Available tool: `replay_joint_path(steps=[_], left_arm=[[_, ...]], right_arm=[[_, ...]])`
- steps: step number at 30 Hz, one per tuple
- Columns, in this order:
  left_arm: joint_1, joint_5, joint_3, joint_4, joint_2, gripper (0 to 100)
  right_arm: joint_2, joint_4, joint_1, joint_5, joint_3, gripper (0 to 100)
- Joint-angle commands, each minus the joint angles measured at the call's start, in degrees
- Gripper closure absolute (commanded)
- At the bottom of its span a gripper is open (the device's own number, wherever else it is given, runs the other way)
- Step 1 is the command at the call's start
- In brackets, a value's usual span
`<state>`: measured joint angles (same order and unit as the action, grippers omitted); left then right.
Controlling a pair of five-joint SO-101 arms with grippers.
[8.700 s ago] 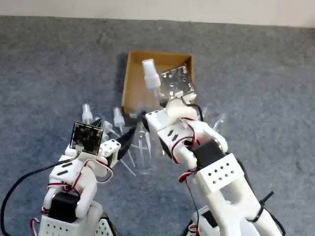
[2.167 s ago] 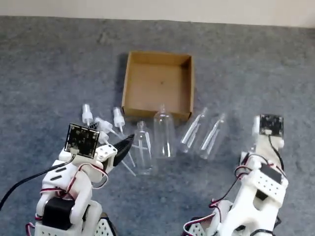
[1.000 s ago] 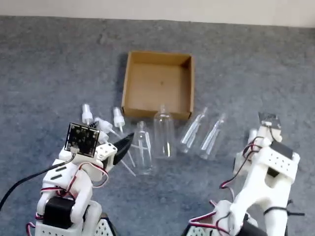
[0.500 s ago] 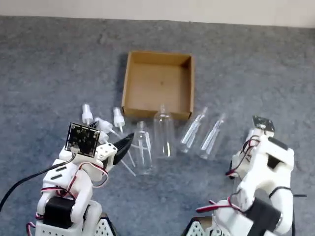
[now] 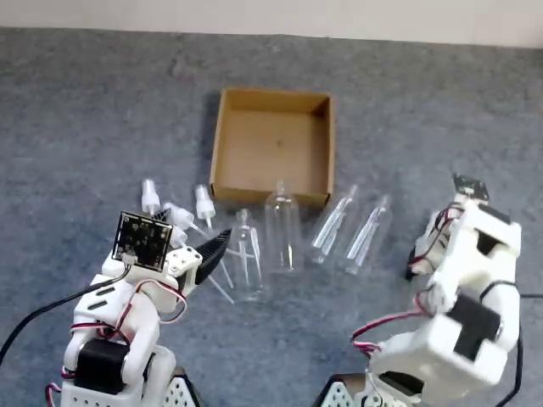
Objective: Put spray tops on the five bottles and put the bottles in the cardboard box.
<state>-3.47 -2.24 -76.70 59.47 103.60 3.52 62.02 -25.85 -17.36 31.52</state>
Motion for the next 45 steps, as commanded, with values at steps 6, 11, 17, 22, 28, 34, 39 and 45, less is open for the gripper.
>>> replay_joint_path(steps=[6,11,17,22,28,34,39,45], left_arm=[[0.3,-0.4,0.1,-1.1,0.0,71],[0.3,-0.4,0.1,-1.1,0.0,71],[0.3,-0.4,0.1,-1.1,0.0,71],[0.3,-0.4,0.1,-1.2,0.0,71],[0.2,-0.4,0.1,-1.3,-0.1,71],[0.2,-0.4,0.1,-1.3,-0.1,71],[0.3,-0.4,0.1,-1.2,0.0,71],[0.3,-0.4,0.1,-1.1,0.0,71]], right_arm=[[12.1,4.0,0.3,3.5,-17.3,94.3],[14.5,3.8,0.3,3.5,-22.5,97.2],[14.3,1.3,0.8,3.2,-26.4,99.5],[14.3,0.8,0.7,-1.3,-26.9,99.5],[14.2,-2.4,0.1,-5.0,-26.8,99.5],[6.0,-2.2,0.2,-10.2,-24.7,99.5],[-4.7,1.9,-0.7,-15.6,-16.7,98.4],[-2.2,5.1,-1.1,-17.4,-13.9,82.1]])
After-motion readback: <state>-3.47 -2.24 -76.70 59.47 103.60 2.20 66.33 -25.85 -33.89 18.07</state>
